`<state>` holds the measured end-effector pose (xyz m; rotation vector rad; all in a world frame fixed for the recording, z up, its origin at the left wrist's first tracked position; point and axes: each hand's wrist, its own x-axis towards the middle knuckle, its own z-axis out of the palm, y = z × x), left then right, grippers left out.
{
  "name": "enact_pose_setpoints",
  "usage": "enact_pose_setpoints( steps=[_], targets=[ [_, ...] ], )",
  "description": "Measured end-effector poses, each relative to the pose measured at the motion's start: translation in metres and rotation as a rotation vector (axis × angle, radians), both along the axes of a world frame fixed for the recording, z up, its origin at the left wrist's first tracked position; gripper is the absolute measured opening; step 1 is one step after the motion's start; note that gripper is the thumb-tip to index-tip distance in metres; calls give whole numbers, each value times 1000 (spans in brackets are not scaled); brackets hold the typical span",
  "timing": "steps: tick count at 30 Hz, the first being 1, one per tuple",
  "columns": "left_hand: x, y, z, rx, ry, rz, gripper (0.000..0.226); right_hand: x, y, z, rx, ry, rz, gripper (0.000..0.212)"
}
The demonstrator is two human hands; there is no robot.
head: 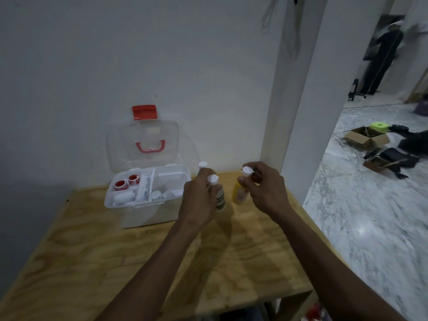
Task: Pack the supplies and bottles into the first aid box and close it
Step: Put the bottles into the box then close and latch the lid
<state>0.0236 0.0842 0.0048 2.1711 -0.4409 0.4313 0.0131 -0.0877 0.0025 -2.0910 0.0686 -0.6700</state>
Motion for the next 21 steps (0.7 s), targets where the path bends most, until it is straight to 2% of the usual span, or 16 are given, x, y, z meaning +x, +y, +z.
enact_pose_setpoints(
  steps=[4,10,16,21],
  targets=[
    [-16,30,35,-41,-110,37,10,-7,17,37,12,-79,51,21],
    [0,89,77,-37,-165,184,18,13,69,72,50,-168,167,22],
    [41,114,73,28,-87,204,13,52,114,59,-6,-75,232,22],
    [66,112,54,220,-24,153,15,77,126,36,-112,56,258,17]
  ],
)
